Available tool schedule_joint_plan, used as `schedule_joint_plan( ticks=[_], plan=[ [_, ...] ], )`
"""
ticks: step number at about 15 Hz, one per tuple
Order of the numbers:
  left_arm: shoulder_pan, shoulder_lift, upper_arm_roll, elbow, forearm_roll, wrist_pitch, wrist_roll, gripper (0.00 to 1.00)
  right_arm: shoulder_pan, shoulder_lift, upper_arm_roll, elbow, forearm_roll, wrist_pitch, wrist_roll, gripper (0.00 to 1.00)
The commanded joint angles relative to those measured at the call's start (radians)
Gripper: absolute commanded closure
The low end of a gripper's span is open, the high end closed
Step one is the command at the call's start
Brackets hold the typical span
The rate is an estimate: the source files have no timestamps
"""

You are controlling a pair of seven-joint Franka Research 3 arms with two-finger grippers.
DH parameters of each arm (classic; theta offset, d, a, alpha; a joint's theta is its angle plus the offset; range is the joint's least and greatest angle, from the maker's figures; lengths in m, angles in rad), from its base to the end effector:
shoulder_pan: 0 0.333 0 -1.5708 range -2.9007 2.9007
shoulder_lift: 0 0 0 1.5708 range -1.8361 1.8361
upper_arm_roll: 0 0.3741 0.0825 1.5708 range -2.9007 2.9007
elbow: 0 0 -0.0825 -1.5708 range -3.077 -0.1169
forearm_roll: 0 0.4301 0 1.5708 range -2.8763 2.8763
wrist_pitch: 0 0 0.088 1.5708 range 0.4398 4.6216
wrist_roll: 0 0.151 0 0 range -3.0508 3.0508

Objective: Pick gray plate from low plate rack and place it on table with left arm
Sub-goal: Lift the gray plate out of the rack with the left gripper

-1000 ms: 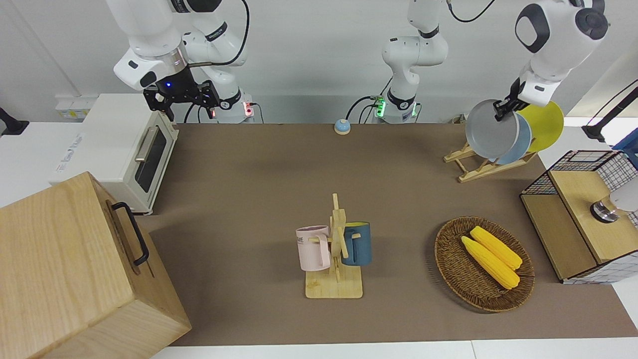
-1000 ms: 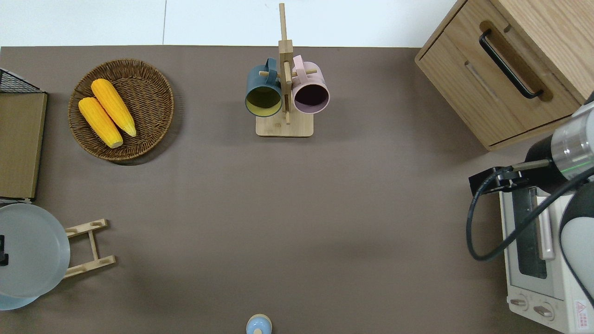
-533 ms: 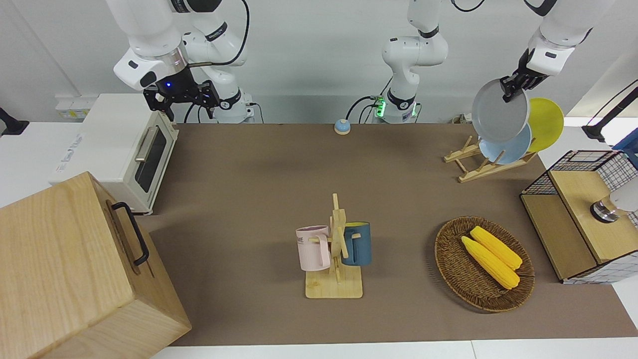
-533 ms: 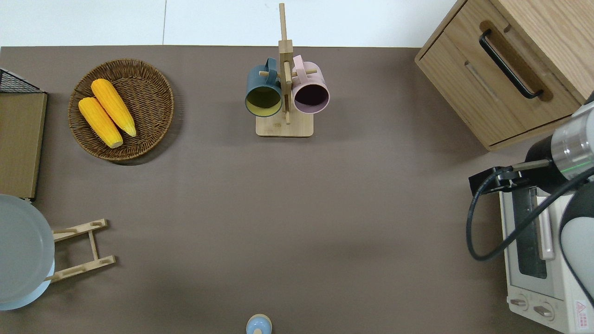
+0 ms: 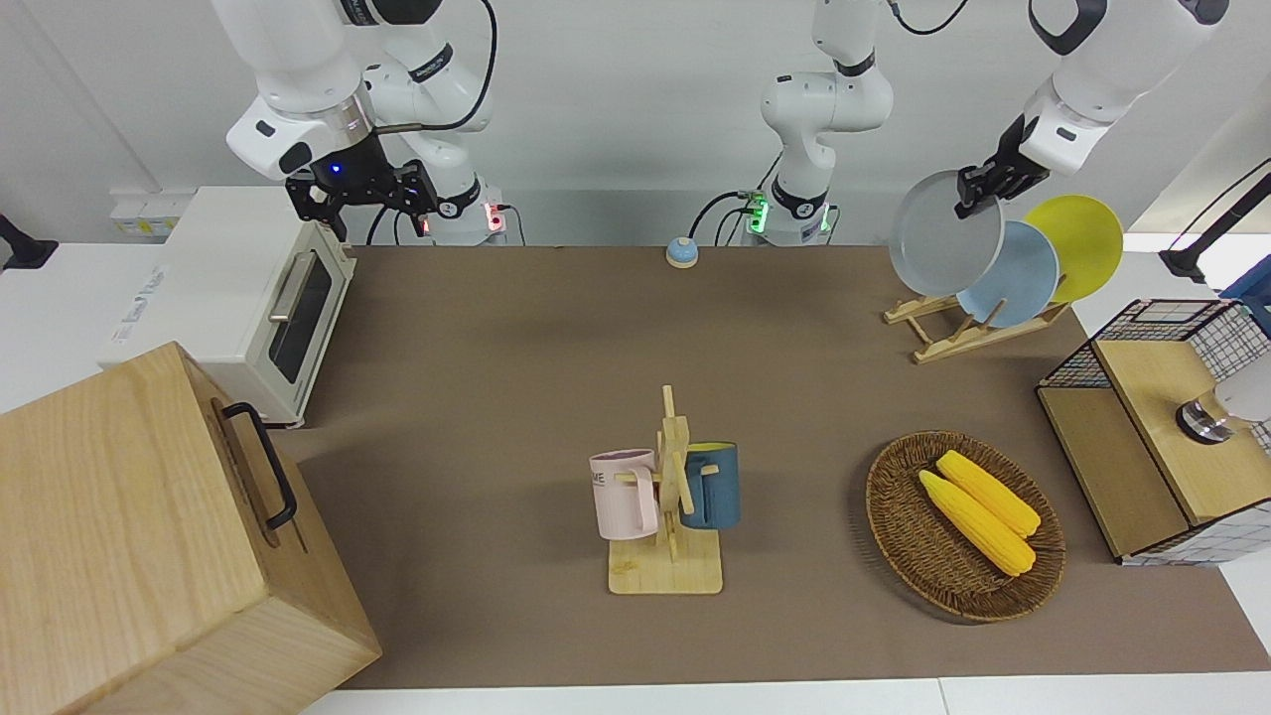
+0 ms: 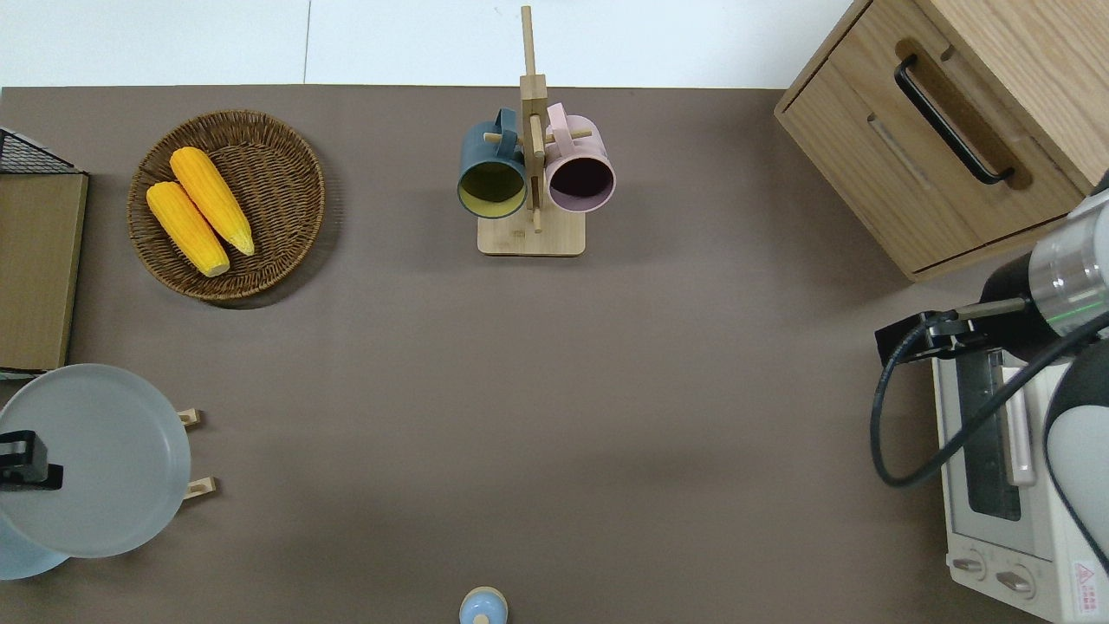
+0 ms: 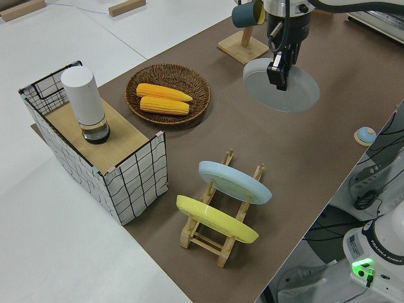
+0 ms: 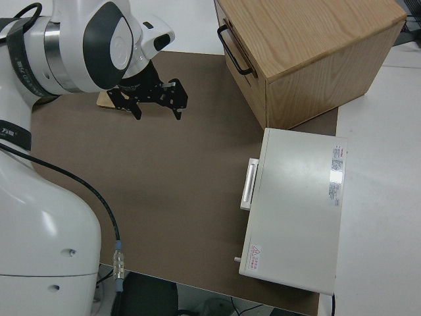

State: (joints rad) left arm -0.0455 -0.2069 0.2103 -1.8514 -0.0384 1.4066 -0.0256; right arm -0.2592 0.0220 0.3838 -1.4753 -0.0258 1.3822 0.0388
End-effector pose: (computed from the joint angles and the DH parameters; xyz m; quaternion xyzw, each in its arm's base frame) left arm 0.4829 0.0833 0.5972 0.9879 0.0887 -0.1178 0.0485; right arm 0.5795 0.0655 0.6599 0.9975 0.0413 -0.0558 0.0133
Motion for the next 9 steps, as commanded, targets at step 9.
schedule_joint_plan(
  ticks=[9],
  plan=[
    [-0.134, 0.072, 0.004, -0.095, -0.156, 0.124, -0.023, 0.90, -0.023, -0.002, 0.021, 0.007, -0.006, -0.011, 0.012, 0.017]
  ],
)
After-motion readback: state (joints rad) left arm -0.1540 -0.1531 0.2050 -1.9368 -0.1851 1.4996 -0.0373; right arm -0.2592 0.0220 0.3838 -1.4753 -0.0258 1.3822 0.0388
